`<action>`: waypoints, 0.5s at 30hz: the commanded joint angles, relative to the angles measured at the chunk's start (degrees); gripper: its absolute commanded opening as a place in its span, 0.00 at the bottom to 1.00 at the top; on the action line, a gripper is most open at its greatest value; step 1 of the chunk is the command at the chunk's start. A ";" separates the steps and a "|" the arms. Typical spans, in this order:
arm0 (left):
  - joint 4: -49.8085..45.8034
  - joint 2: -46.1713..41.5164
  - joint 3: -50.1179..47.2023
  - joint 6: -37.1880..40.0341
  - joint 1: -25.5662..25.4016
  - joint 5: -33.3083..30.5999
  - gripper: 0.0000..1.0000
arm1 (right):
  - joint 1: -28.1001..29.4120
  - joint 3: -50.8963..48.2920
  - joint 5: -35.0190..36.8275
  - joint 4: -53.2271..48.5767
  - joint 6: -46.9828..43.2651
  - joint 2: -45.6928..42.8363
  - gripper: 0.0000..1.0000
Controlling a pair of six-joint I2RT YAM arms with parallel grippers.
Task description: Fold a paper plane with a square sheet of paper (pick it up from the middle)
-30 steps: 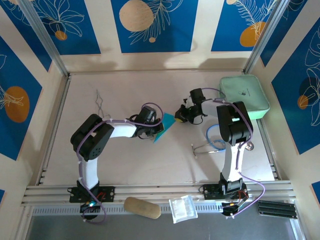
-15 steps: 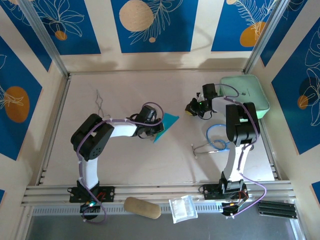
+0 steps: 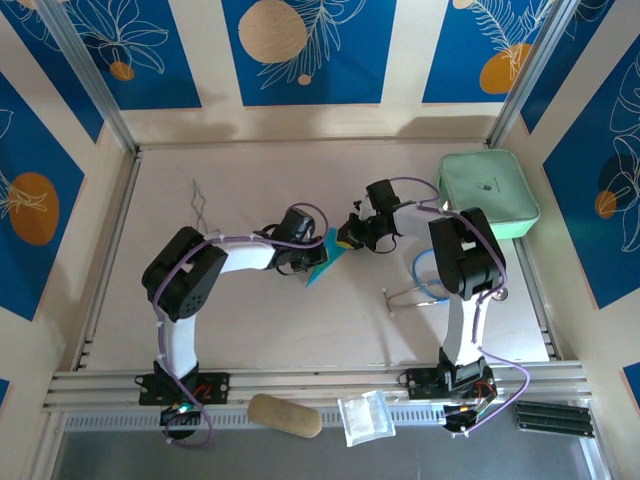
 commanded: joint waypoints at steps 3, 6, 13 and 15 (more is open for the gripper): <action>-4.21 -0.62 1.69 1.07 0.52 1.11 0.00 | -0.04 -0.82 -0.83 -0.31 0.31 2.78 0.07; -0.35 -2.21 1.48 1.09 0.62 2.75 0.03 | -0.11 -0.84 0.48 -1.33 -0.55 4.27 0.07; 12.03 -2.89 -3.30 -0.76 0.40 9.37 0.10 | -0.47 0.43 1.36 -3.89 -1.40 4.74 0.06; 13.50 -2.00 -4.47 -1.15 0.42 10.36 0.10 | -0.50 0.85 1.36 -4.54 -1.69 4.93 0.06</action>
